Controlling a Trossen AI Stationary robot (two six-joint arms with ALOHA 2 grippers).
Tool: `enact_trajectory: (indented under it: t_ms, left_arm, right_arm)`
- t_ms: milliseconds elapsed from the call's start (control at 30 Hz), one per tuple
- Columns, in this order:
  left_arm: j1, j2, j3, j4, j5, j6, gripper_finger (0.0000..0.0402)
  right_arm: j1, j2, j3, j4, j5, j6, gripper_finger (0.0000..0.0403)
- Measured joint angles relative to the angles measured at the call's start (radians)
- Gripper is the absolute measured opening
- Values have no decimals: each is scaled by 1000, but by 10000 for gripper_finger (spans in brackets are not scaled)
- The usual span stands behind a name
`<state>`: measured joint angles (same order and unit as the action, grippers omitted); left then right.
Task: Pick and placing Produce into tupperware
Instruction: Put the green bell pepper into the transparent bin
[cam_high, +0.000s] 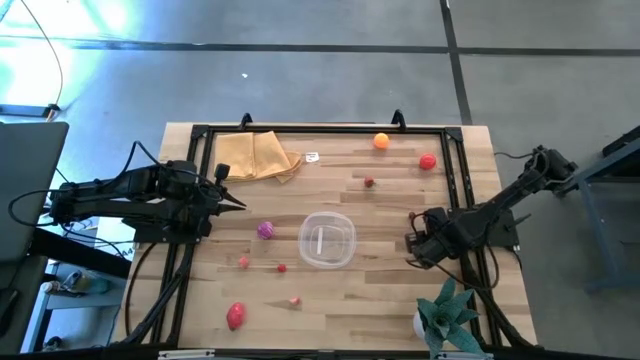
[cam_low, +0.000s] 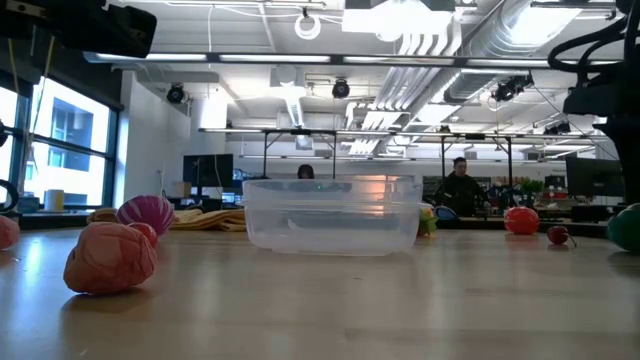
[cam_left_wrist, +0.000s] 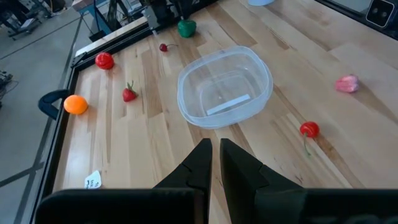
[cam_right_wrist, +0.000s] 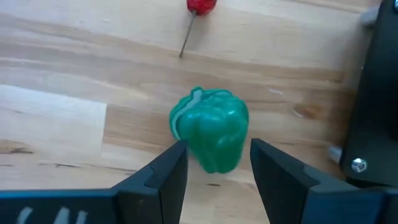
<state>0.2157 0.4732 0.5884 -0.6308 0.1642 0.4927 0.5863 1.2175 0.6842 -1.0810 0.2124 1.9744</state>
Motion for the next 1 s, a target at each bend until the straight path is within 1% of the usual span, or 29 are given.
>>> enact_trajectory:
  t_ms: [167, 467, 600, 733, 1000]
  left_arm:
    - [0, 0, 0, 0, 0, 0, 24]
    - [0, 0, 0, 0, 0, 0, 24]
    - [0, 0, 0, 0, 0, 0, 24]
    - [0, 0, 0, 0, 0, 0, 24]
    - [0, 0, 0, 0, 0, 0, 24]
  right_arm:
    - [21, 0, 0, 5, 40, 32, 178]
    - [30, 0, 0, 6, 57, 49, 243]
    - [30, 0, 0, 9, 57, 34, 263]
    - [30, 0, -26, 70, 50, 23, 270]
    - [30, 0, -108, 188, 48, 23, 271]
